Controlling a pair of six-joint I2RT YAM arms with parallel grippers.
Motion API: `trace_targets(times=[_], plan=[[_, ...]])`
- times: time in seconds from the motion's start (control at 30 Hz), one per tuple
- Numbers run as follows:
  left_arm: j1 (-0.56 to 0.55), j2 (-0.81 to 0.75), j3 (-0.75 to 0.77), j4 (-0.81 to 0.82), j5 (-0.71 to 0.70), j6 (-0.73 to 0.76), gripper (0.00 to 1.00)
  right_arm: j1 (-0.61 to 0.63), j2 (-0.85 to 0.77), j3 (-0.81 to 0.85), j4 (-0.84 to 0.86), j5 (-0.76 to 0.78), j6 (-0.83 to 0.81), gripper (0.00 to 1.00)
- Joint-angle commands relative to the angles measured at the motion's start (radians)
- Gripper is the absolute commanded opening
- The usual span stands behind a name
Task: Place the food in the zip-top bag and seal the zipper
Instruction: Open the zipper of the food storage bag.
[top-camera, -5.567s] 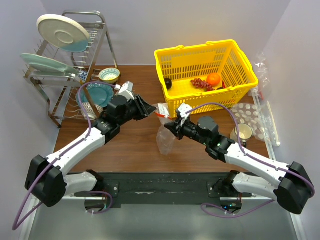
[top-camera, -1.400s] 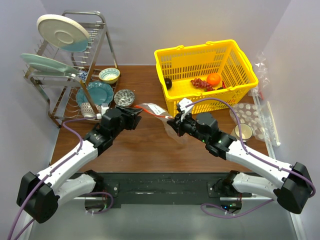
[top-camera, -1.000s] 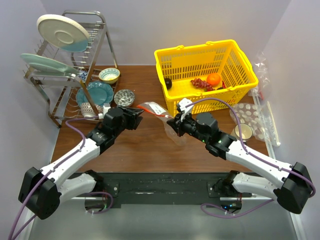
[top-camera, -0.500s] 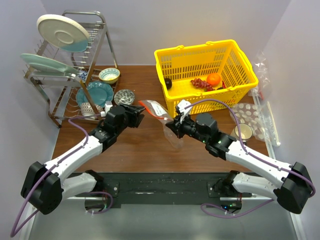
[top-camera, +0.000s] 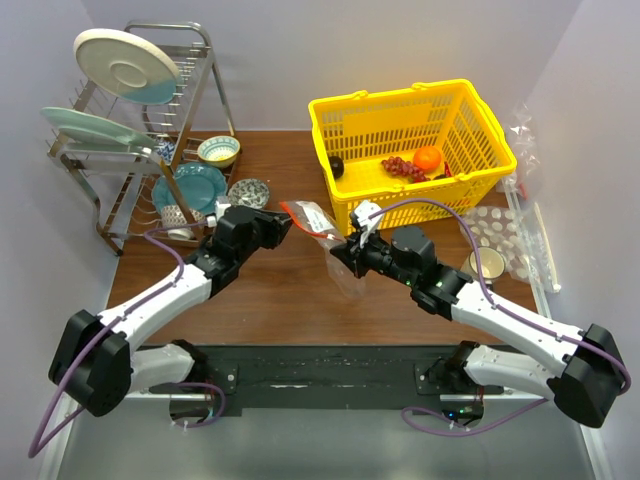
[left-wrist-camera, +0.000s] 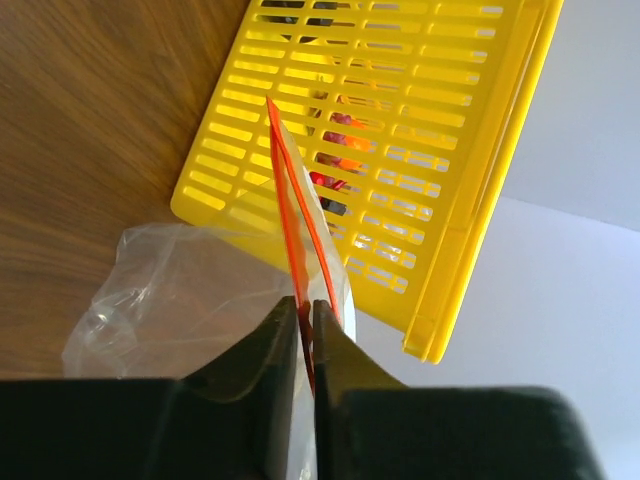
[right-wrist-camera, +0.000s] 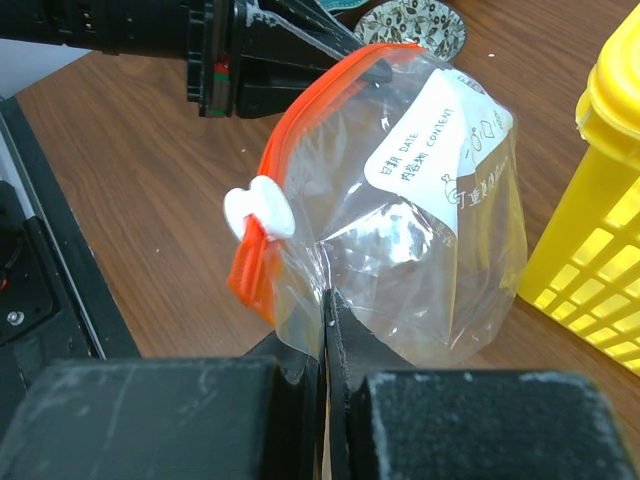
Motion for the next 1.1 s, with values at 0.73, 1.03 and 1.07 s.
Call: trace_targets(times=[0.73, 1.03, 1.07], plan=[[0.003, 0.096, 0.751, -0.633, -0.163, 1.27, 0.0, 0.005, -0.098, 0.047, -0.024, 0.052, 0.073, 0.61], [-0.102, 0.136, 0.609, -0.724, -0.066, 1.384, 0.0, 0.005, 0.068, 0.036, 0.076, 0.021, 0.364, 0.51], [-0.115, 0.13, 0.598, -0.717, -0.059, 1.393, 0.0, 0.007, 0.088, 0.041, 0.082, 0.029, 0.446, 0.49]])
